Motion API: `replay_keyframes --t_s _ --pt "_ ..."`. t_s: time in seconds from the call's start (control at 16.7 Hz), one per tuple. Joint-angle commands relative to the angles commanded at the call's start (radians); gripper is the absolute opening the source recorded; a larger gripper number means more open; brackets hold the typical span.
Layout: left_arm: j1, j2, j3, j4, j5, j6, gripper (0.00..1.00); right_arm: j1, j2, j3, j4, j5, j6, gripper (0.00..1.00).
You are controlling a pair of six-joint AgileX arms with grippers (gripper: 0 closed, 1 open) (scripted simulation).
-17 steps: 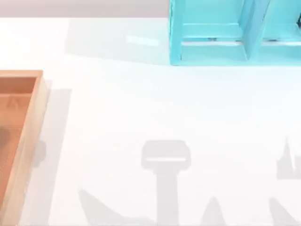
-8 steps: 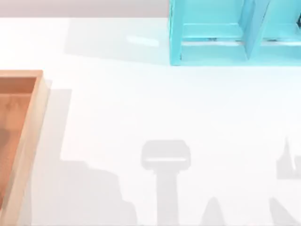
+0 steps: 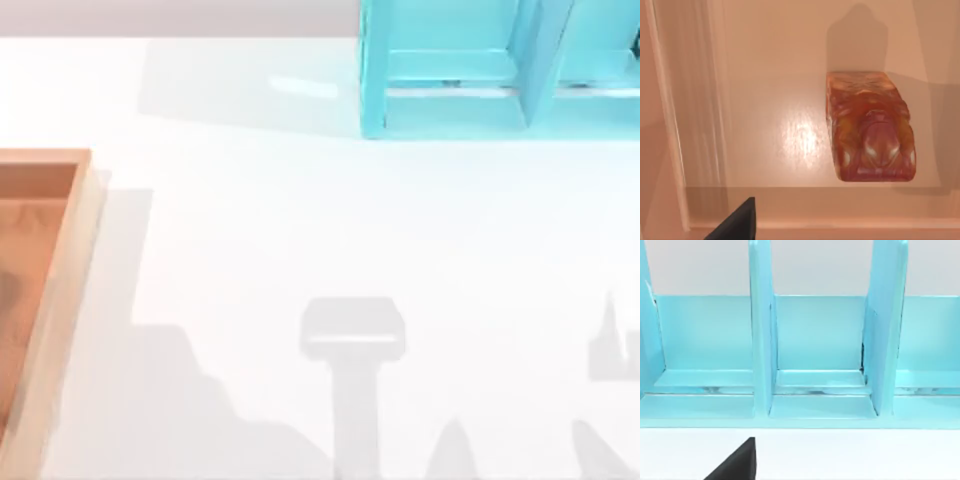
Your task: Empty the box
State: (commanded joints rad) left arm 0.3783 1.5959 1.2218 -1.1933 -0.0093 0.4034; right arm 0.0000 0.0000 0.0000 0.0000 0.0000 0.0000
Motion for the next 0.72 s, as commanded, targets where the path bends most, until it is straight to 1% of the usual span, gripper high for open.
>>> replay_keyframes --t_s 0.18,0.3,0.72 --pt "-0.005 -0.002 -0.004 0.005 0.0 -0.001 1.0 0.0 0.0 0.0 0.0 0.0 0.0 1.0" --pt "-0.001 0.016 -0.023 0.04 0.0 0.0 1.0 0.0 0.0 0.0 0.0 0.0 0.0 1.0" --pt "0.007 0.11 -0.2 0.308 0.0 0.009 1.0 0.0 0.0 0.0 0.0 0.0 0.0 1.0"
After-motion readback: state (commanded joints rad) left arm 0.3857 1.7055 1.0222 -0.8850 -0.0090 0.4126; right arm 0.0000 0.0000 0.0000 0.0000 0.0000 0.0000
